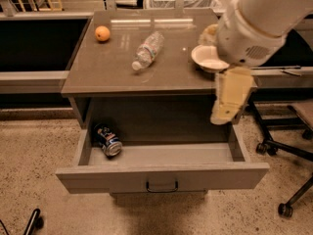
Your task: Pick pepsi can from top drawer and place on counter
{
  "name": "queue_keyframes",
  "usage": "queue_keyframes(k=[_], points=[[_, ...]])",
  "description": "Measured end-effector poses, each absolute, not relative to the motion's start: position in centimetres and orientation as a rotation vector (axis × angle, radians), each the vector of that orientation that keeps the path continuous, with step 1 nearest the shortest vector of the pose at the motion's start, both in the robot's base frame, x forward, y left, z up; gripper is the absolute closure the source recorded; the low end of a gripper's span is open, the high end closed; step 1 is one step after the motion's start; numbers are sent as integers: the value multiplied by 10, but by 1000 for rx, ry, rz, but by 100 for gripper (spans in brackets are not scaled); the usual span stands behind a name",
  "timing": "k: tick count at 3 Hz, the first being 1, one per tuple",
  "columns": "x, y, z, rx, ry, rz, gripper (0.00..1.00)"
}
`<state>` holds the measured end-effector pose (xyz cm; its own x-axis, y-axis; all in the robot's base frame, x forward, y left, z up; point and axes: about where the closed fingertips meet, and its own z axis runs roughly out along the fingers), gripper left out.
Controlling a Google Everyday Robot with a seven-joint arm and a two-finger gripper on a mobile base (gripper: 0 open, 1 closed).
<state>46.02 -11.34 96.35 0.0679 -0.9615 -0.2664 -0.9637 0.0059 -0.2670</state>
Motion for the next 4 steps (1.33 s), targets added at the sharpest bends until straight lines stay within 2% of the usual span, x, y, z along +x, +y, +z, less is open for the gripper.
queue_keyframes(k=[1,3,4], points=[[452,5,938,-2151,1629,36,0],[462,26,924,-2253,1544,41,0],[496,59,883,-2454,1319,23,0]])
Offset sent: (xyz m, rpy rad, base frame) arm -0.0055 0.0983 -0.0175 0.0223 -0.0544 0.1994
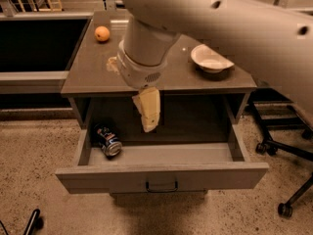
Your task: Pick pepsi can from top drawer and place on counter
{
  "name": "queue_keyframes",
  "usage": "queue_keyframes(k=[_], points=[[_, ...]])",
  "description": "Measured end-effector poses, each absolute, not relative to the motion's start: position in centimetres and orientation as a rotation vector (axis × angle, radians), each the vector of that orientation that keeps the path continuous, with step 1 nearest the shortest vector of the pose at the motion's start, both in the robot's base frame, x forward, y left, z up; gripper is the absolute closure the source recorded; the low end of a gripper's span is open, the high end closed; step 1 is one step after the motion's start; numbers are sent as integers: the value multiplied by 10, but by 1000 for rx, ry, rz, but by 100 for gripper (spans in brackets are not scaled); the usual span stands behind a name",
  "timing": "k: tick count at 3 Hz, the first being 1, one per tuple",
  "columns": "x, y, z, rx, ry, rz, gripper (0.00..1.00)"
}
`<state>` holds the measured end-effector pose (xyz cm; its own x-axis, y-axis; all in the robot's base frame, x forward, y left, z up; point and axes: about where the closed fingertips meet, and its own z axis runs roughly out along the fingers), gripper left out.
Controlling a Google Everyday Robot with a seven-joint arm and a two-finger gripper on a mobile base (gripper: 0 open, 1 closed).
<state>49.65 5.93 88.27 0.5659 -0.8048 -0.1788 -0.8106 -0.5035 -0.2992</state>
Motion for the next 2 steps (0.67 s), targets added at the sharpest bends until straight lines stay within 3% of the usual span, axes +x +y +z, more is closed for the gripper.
queue_keyframes(k=[1,2], points=[[519,78,829,-2612,1008,2,0],[516,77,834,-2626,973,-6,0]])
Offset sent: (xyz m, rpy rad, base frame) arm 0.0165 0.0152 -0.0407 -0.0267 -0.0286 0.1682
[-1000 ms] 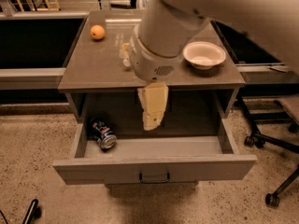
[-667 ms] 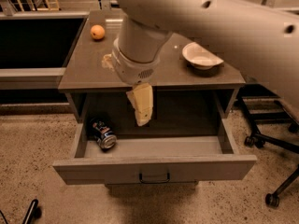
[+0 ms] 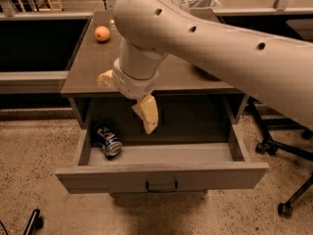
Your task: Pick pepsi can from top drawer and place on counter
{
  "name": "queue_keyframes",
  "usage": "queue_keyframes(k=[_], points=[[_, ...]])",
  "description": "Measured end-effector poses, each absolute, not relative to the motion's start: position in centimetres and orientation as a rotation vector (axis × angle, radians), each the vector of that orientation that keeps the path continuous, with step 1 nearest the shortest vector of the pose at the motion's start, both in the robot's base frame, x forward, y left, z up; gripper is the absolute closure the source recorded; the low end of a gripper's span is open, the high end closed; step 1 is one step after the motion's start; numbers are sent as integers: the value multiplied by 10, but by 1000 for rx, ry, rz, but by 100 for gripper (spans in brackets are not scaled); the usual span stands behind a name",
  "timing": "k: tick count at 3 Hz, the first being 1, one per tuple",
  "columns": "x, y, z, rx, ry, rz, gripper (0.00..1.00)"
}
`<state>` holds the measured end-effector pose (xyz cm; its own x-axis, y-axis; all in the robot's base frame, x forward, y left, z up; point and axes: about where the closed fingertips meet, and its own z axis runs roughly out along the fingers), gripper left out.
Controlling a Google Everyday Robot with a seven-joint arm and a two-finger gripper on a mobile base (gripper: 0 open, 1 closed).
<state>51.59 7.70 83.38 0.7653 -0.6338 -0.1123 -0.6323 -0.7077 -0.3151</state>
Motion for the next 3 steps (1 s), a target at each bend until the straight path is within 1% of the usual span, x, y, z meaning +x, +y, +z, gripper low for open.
queue_keyframes(k=[1,3], points=[[518,80,829,-2648,948,5,0],[520,96,763,-2802,467,-44,0]])
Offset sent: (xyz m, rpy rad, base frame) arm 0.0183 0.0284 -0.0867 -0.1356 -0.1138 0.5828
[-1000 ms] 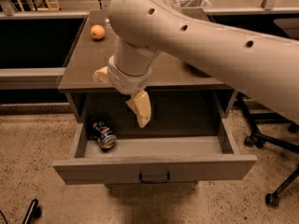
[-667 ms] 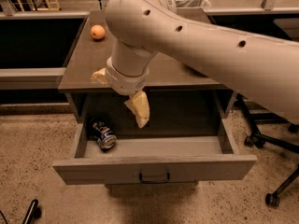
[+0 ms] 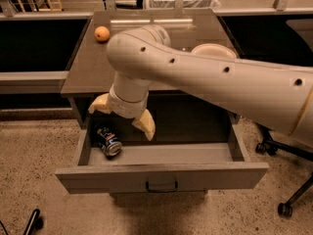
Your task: Pick pepsi can from top drawer and place on counter
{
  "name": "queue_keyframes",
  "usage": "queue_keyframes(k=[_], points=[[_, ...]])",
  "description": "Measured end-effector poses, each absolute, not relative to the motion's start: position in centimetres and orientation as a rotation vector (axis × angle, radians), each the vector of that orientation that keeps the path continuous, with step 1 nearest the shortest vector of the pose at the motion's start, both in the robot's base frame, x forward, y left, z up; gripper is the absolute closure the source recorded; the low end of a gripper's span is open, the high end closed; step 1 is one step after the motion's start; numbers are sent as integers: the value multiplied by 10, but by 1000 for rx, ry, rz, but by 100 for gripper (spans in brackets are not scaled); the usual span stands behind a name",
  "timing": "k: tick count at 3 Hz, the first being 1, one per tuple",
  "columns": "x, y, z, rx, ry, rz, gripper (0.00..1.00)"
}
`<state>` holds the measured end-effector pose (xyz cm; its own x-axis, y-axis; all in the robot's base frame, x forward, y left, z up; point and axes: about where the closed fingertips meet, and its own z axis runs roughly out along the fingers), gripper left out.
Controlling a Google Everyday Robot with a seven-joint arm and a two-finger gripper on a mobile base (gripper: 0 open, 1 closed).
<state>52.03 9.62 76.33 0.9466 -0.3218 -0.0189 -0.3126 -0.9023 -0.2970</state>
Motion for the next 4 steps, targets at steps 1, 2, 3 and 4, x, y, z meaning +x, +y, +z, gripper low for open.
queue_keyframes(k=[1,2,3,4], points=[[520,97,760,-2820,321,-67,0],[520,97,760,-2820,320,-67,0],[524,101,744,-2846,180,-26,0],[526,102,698,-2866,-88,22,0]])
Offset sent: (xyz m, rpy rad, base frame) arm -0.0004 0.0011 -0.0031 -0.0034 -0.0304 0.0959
